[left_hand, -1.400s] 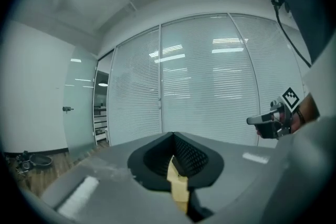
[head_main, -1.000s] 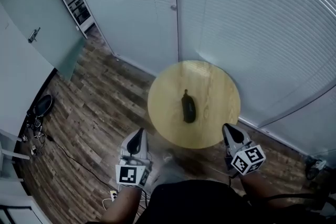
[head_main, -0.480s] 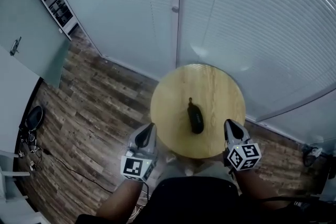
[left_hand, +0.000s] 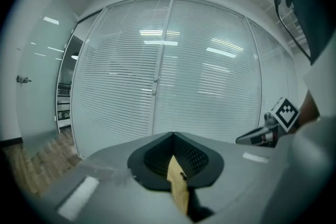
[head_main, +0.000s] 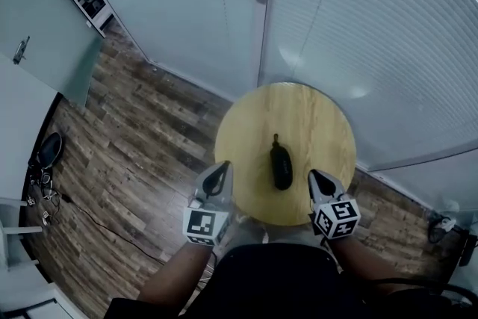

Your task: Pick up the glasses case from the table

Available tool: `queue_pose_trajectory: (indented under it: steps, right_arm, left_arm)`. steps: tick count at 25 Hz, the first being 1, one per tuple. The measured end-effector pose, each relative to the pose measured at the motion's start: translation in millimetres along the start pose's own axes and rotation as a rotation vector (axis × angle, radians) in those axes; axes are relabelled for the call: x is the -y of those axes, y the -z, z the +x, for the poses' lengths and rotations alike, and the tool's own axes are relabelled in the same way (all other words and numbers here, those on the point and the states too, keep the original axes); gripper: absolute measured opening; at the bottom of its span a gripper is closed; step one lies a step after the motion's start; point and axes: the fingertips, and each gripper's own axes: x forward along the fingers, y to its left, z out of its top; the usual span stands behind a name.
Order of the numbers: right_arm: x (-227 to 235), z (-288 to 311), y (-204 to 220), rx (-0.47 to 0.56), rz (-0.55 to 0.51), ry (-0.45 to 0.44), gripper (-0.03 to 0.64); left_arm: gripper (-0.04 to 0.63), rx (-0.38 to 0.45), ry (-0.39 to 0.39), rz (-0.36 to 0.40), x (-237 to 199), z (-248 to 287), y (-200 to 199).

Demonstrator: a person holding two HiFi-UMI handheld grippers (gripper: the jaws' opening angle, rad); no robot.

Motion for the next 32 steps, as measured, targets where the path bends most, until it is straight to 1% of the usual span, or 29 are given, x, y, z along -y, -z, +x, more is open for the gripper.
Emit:
queue_pose_trajectory:
  steps: [3, 6, 9, 12, 13, 16, 19, 23, 25, 26, 28, 30, 32]
  right_arm:
    - [4, 18, 0, -0.013, 0.006, -0.047, 0.009]
    - [8, 41, 6, -0.036, -0.005, -0.076, 0.009]
    - [8, 62, 22, -0.077, -0.013, -0.089, 0.009]
    - [10, 81, 40, -0.111, -0.026, -0.080, 0.012]
    - [12, 87, 47, -0.124, -0.027, -0.079, 0.039]
    - [20, 101, 67, -0.169, -0.020, -0.073, 0.166]
    - [23, 113, 81, -0.199, -0.008, -0.062, 0.233]
    - [26, 130, 98, -0.233, 0.009, -0.053, 0.245]
    - [25, 138, 107, -0.249, 0.018, -0.057, 0.286]
    - [24, 143, 111, -0.257, 0.022, -0.064, 0.307]
    - [19, 150, 118, -0.274, 0.026, -0.082, 0.326]
    - [17, 155, 125, -0.289, 0.036, -0.082, 0.347]
    - [19, 159, 131, -0.305, 0.051, -0.068, 0.360]
  left_arm:
    - [0.005, -0.016, -0.021, 0.008, 4, 9, 5]
    - [0.003, -0.058, -0.032, 0.022, 5, 20, 22]
    - [0.003, -0.093, -0.049, 0.018, -1, 28, 40]
    - [0.004, -0.113, -0.063, 0.010, -9, 41, 55]
    - [0.004, -0.116, -0.063, 0.008, -10, 46, 59]
    - [0.004, -0.125, -0.065, 0.000, -9, 59, 71]
    - [0.005, -0.137, -0.075, -0.012, -14, 64, 82]
    - [0.005, -0.177, -0.074, -0.035, -16, 71, 99]
    - [0.003, -0.198, -0.069, -0.045, -16, 72, 108]
    - [0.005, -0.207, -0.060, -0.030, -16, 72, 112]
    - [0.004, -0.221, -0.050, -0.012, -17, 73, 121]
    - [0.005, -0.236, -0.054, -0.023, -17, 73, 127]
    - [0.005, -0.248, -0.067, -0.054, -17, 72, 131]
